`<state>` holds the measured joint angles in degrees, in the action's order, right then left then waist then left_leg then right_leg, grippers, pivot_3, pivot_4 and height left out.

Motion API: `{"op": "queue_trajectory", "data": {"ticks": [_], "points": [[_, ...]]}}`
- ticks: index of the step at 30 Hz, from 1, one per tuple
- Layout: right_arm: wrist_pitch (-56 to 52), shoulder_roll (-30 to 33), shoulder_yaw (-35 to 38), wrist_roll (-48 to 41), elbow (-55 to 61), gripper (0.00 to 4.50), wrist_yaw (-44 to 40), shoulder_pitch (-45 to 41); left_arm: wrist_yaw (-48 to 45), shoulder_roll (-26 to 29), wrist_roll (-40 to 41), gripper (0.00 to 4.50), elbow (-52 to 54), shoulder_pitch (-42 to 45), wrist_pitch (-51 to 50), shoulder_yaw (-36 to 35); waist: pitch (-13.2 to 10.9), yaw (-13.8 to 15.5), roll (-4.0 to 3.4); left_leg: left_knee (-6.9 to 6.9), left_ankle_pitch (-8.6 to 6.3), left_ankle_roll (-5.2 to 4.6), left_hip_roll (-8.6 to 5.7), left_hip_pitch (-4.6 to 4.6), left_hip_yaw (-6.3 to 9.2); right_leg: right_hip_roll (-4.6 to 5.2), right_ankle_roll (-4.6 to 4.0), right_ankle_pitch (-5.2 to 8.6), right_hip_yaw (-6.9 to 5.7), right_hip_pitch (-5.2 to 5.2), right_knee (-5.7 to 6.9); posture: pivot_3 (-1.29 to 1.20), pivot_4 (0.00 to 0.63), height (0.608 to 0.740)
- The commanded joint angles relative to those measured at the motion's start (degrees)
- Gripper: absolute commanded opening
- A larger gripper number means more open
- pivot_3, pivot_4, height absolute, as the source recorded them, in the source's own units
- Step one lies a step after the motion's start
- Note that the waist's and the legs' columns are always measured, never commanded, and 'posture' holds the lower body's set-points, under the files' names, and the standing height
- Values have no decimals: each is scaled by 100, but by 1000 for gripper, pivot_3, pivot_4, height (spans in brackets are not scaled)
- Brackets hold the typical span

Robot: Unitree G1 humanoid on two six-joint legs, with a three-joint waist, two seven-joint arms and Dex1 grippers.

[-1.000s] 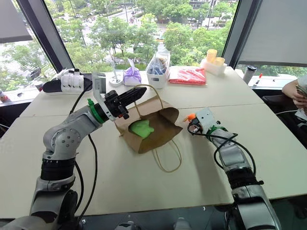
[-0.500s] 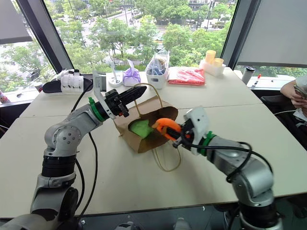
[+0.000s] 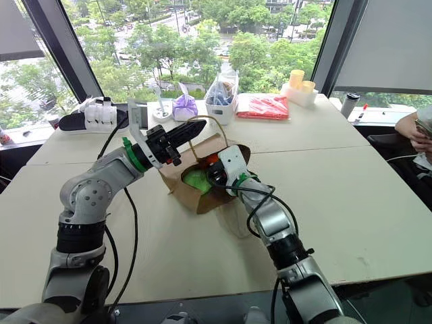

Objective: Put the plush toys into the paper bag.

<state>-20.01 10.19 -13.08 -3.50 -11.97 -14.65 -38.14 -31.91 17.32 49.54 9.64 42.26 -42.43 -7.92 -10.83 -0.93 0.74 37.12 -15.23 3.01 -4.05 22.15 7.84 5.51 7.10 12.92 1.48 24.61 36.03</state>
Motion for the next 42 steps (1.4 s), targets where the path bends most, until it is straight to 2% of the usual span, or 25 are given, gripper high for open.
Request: {"op": "queue_trajectory", "data": {"ticks": [1,3,8,11,15,19,25,28,33,35,38,42], "points": [[-303,193,266,-172,805,4462,-321,93,60,3,149,0,255,-29,11,-131,0,4,0,0,0,-1,0,1,0,0,0,0,0,0,-1,0,150,740],[-820,463,449,-496,1702,4462,-649,367,63,13,155,0,227,-33,32,-140,0,19,-1,0,-1,-1,0,2,1,0,0,0,0,1,-1,0,150,740],[-2599,1223,1538,-1925,3989,4462,-1148,1204,43,19,153,0,112,6,86,-148,0,20,-1,1,-2,-3,-1,9,6,0,0,0,-3,2,-4,0,150,740],[-3302,1694,2045,-2517,4783,4462,-1335,1826,11,18,149,0,46,35,110,-151,0,26,0,0,-3,-4,0,6,7,0,0,0,-5,-2,-4,0,150,740],[-3264,1978,1841,-2266,4860,4462,-1217,2475,-14,6,154,0,9,65,118,-149,0,-6,0,2,-3,-6,2,0,-1,0,1,1,-3,-5,-3,0,150,740],[-2902,1829,1459,-1927,4384,4462,-1054,2966,-31,-20,119,0,-28,88,141,-119,1,14,1,3,-3,-5,2,-4,-3,0,1,1,-2,-8,-2,0,150,740],[-2520,1679,984,-1469,3587,4462,-916,2922,-3,3,118,0,12,86,127,-135,1,16,1,8,-3,-5,1,-4,-3,1,1,1,-1,-11,-3,0,150,740],[-2327,1644,841,-1290,3334,3602,-893,2809,8,6,114,0,25,88,129,-137,1,10,1,8,-3,-5,1,-4,-4,1,1,1,-1,-11,-3,0,150,740],[-2338,1577,926,-1342,3320,944,-949,2643,39,18,104,0,44,95,139,-148,1,15,1,6,-3,-5,1,-4,-1,0,1,1,-1,-11,-2,0,150,740],[-2488,1629,1033,-1508,3510,27,-1082,2564,51,27,104,0,59,92,140,-152,1,17,1,6,-3,-5,1,-4,-1,0,1,1,-1,-11,-3,0,150,740],[-2685,1745,1167,-1717,3796,27,-1263,2413,54,41,100,0,49,117,156,-162,1,19,1,6,-3,-5,1,-4,0,0,1,1,-1,-11,-3,0,150,740],[-3386,1884,2176,-2967,4252,27,-1506,1151,-79,103,-198,0,-421,558,469,-159,-9,12,-2,14,-2,-4,0,3,-1,0,1,0,-1,-6,-3,0,150,740]]}}
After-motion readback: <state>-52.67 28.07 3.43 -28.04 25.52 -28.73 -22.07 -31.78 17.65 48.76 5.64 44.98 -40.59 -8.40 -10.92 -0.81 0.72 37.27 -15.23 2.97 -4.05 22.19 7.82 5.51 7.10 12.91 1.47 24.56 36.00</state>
